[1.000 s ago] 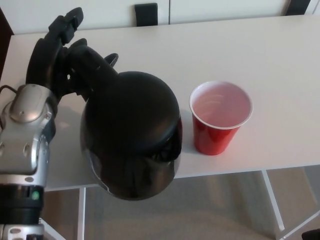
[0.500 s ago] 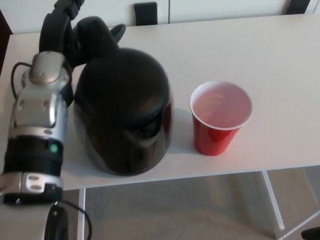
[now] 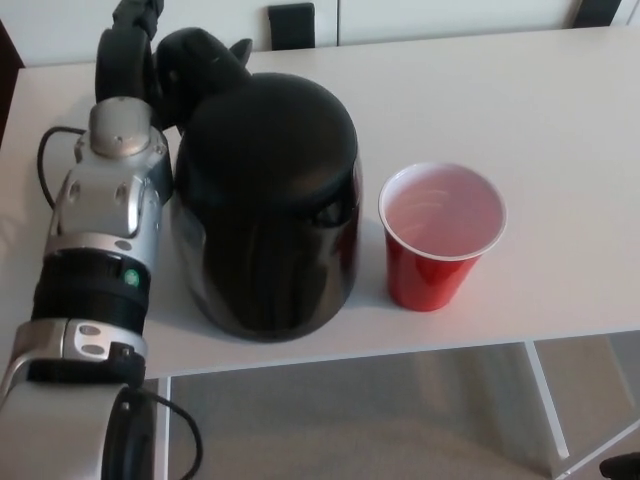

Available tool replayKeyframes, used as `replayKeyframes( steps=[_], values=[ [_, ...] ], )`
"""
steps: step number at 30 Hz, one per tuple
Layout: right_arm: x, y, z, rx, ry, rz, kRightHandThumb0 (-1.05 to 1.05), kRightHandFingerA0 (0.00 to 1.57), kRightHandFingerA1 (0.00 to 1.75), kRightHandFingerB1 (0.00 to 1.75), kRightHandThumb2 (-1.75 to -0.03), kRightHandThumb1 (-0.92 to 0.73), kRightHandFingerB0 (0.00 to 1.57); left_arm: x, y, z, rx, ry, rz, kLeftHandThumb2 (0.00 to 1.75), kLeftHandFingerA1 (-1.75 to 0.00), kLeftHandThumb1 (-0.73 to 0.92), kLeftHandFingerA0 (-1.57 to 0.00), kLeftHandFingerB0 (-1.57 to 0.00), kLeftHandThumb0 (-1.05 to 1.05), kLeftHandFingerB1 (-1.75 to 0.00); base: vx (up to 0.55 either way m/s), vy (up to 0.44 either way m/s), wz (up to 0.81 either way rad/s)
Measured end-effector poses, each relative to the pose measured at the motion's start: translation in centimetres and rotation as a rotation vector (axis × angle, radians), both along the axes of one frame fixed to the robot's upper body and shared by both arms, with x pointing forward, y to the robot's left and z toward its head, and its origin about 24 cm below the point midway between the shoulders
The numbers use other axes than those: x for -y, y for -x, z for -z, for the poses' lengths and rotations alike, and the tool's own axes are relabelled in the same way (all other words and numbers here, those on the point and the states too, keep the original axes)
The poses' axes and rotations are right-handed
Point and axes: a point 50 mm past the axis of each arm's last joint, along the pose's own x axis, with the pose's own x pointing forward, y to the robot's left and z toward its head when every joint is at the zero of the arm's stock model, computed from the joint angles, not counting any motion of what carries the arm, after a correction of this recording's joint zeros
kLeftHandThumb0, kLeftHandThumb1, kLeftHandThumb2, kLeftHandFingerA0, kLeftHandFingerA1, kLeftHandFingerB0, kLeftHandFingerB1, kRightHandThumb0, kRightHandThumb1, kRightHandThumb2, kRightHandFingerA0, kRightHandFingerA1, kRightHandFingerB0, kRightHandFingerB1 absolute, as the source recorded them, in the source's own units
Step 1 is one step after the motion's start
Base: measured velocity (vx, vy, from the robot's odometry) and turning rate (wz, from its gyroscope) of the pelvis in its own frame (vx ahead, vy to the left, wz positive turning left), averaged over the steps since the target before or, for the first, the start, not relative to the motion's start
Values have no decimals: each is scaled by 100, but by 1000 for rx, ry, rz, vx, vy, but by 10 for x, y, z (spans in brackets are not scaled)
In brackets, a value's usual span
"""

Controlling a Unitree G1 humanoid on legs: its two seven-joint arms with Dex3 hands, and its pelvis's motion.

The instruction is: The robot walk towards a table in front and uses its left hand to pick up the pot from the base and pour water to the cup on the right hand side

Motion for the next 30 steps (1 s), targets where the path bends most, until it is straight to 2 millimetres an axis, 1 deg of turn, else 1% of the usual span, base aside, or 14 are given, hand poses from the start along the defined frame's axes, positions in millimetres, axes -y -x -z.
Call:
replayKeyframes(
  steps=[3, 5, 6, 7, 8, 9, 10, 11, 13, 14, 22, 24, 25, 30],
  values=[
    [0, -5, -2, 14, -1, 2, -63, 97, 89, 77, -93, -26, 66, -1, 0, 2, -2, -10, -4, 71, -33, 38, -6, -6, -55, -25, 0, 0, 0],
    [0, -6, -3, 18, -2, 2, -60, 99, 84, 73, -80, -35, 67, -2, 0, 2, 0, -24, -2, 70, -33, 37, -5, -7, -54, -26, 0, 0, 0],
    [-1, -7, -3, 18, -2, 2, -61, 97, 89, 76, -92, -27, 65, -3, 0, 3, -4, -37, -2, 69, -32, 37, -6, -7, -52, -27, 0, 0, 0],
    [0, -7, -3, 17, -2, 2, -62, 98, 90, 76, -93, -27, 66, -5, 0, 4, -9, -47, -1, 58, -27, 48, -7, -10, -45, -23, 0, 0, 0],
    [-1, -7, -3, 17, -2, 3, -62, 98, 90, 76, -93, -27, 66, -5, 0, 5, -13, -52, 0, 58, -27, 48, -7, -10, -45, -23, 0, 0, 0],
    [-1, -7, -3, 17, -3, 3, -63, 98, 89, 75, -93, -27, 64, -6, 0, 7, -20, -61, 3, 71, -42, 34, -5, -2, -50, -32, 0, 0, 0],
    [-1, -7, -3, 17, -3, 2, -63, 98, 89, 75, -93, -27, 64, -7, 1, 8, -25, -67, 6, 71, -42, 34, -5, -2, -50, -32, 0, 0, 0],
    [-1, -7, -3, 17, -3, 2, -62, 96, 89, 75, -92, -27, 64, -9, 2, 11, -34, -87, 10, 59, -34, 51, -13, -10, -50, -25, 0, 0, 0],
    [-1, -7, -3, 16, -3, 2, -63, 95, 88, 75, -92, -27, 63, -16, 5, 18, -61, -140, 24, 61, -33, 49, -9, -11, -51, -23, 0, 0, 0],
    [-1, -7, -3, 16, -3, 2, -64, 95, 88, 75, -92, -26, 64, -18, 7, 21, -72, -154, 30, 69, -34, 38, -6, -8, -55, -25, 0, 0, 0],
    [0, -4, -1, 8, -3, 5, -60, 99, 84, 74, -78, -34, 67, -32, 15, 35, -124, -228, 86, 68, -38, 42, -10, -7, -59, -30, 0, 0, 0],
    [0, -2, -1, 5, -3, 6, -60, 102, 85, 75, -82, -34, 70, -34, 17, 36, -130, -238, 96, 56, -32, 49, -14, -9, -53, -23, 0, 0, 0],
    [0, -2, -1, 5, -3, 7, -59, 99, 84, 75, -79, -34, 69, -36, 17, 36, -133, -245, 104, 71, -41, 37, -6, -5, -56, -25, 0, 0, 0],
    [0, 1, 0, -3, -3, 8, -60, 98, 84, 75, -80, -34, 69, -47, 23, 40, -159, -278, 146, 69, -40, 37, -6, -10, -58, -23, 0, 0, 0]
  ],
)
